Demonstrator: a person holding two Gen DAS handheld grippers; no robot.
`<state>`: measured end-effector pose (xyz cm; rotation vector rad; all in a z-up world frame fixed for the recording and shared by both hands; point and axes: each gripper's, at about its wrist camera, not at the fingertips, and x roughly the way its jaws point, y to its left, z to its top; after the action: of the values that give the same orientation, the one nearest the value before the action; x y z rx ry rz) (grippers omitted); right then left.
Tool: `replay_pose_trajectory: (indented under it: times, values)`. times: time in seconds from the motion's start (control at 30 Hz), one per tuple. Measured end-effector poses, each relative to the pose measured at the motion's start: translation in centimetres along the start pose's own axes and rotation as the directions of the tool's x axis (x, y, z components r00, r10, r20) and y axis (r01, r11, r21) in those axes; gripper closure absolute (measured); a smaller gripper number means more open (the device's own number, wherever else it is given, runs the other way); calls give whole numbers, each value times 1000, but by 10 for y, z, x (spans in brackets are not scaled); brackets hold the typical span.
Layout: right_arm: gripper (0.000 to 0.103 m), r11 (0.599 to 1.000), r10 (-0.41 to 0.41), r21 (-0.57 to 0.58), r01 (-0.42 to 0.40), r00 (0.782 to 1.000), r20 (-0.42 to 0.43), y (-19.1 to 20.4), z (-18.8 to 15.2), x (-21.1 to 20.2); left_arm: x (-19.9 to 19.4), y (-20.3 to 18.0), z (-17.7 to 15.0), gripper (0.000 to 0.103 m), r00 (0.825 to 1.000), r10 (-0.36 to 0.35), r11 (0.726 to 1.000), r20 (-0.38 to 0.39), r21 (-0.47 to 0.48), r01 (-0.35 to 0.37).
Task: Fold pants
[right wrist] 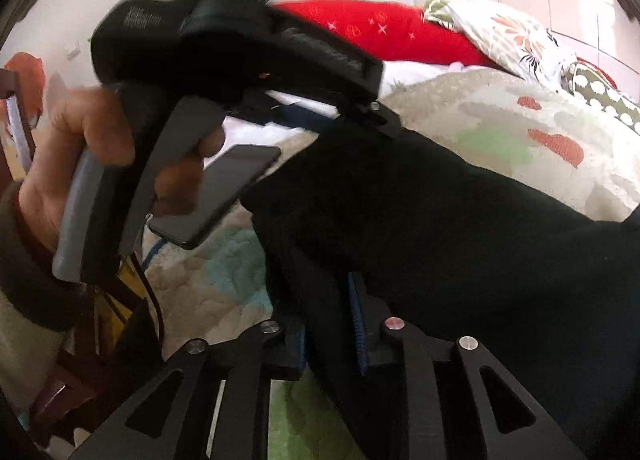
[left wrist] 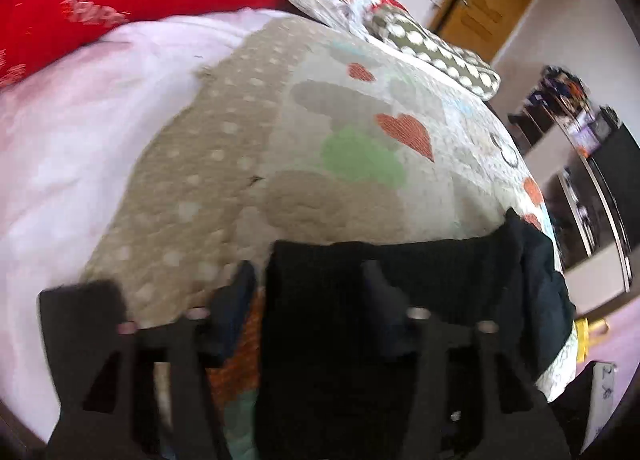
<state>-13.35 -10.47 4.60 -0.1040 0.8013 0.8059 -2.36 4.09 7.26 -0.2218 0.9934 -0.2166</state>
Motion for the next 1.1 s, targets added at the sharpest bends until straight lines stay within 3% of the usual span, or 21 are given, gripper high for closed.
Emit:
replay_pose_trajectory:
  times: [0.03,0.07,0.13,0.2,0.23,0.3,0.4,0.43,0.5,0.57,0.63,0.67,0.8,0.9,0.93,1.03,1.07,1.1]
  values:
    - [55,1000,9,5,-9,1000,-7,-3,1,-6,-8,0,-4,45,1000,5,1000,21,3,-5]
    - [49,1000,-1,9,1,1000,-2,-6,2,-17,-14,-1,-5,45,999,9,1000,34,8,-10]
    - [49,998,-57,8,57,997,43,-19,5,-43,-28,-9,-11,45,997,26,999,76,31,-28]
    - [46,984,-177,40,174,981,83,-41,7,-69,-41,-21,-16,40,992,28,997,119,62,-36]
    - [42,969,-244,62,239,966,86,-52,8,-79,-46,-27,-21,37,990,20,997,137,75,-30]
    - [40,913,-397,132,386,915,73,-86,7,-97,-49,-38,-30,35,990,0,995,140,97,-13]
    - [36,830,-522,204,519,852,-45,-136,1,-96,-38,-53,-43,35,993,3,992,116,125,-18]
    - [36,818,-527,218,532,846,-85,-148,-2,-91,-32,-56,-46,35,994,12,991,104,135,-26]
    - [41,819,-488,263,510,860,-149,-172,-11,-80,-22,-60,-52,35,997,22,990,72,136,-31]
    - [82,804,-500,274,528,850,-169,-186,-17,-78,-7,-64,-57,35,999,38,989,34,141,-42]
    - [99,817,-446,345,462,886,-128,-192,-22,-93,0,-68,-62,35,996,81,982,35,171,-86]
    - [99,816,-439,369,444,892,-102,-195,-26,-108,1,-69,-64,35,995,89,979,39,181,-94]
    - [99,801,-464,430,417,886,6,-187,-45,-182,-1,-67,-63,34,997,66,984,35,163,-71]
    - [100,747,-514,514,421,857,45,-184,-78,-237,-2,-64,-64,34,998,50,987,38,149,-55]
    - [99,718,-534,544,434,845,31,-186,-92,-249,-2,-64,-65,34,998,51,987,39,151,-56]
    - [91,592,-556,618,517,817,-151,-213,-149,-255,0,-68,-67,30,997,59,984,44,167,-65]
    - [96,564,-530,637,526,822,-209,-221,-168,-255,1,-69,-67,30,997,63,983,44,171,-70]
    - [95,572,-517,657,491,838,-176,-220,-175,-259,1,-70,-67,30,997,69,981,44,176,-76]
